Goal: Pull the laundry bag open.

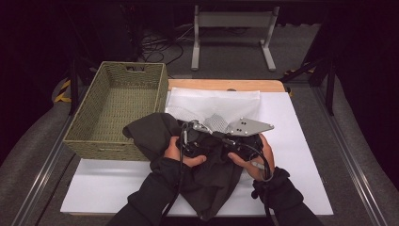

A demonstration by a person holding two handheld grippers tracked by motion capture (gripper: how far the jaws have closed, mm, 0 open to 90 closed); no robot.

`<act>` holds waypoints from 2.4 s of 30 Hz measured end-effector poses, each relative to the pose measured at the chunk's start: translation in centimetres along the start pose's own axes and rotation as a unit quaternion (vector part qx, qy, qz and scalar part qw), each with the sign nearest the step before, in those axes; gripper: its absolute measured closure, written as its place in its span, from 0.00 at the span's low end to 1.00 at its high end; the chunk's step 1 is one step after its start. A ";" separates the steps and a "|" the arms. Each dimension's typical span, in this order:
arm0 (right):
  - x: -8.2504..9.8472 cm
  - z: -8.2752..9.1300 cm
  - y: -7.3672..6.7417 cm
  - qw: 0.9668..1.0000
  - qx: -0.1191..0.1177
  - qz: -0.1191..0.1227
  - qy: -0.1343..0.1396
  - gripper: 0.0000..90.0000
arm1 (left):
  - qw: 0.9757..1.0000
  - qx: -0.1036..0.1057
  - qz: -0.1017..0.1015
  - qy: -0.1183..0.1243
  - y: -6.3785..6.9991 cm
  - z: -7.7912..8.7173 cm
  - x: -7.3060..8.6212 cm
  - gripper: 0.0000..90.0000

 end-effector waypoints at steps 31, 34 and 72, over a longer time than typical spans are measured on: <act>3.5 -0.8 1.9 1.000 0.013 -0.021 -0.009 1.00 | 0.976 -0.017 -0.210 0.050 6.0 -0.8 3.0 0.37; 3.8 -0.9 2.0 1.000 0.008 -0.025 -0.014 1.00 | 0.972 -0.063 -0.225 0.041 5.7 -1.7 2.6 0.61; 3.7 1.1 2.9 0.999 0.018 -0.031 -0.004 1.00 | 0.973 -0.035 -0.142 0.176 3.0 4.5 0.9 0.52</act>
Point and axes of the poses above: each handheld gripper's, and its own axes: z roughly backward along the jaws, x roughly out of its underside, y roughly to its right, the point moved 2 cm from there along -z, roughly forward along the jaws, and after that the axes turned 11 degrees about -z, right-handed, at the moved point
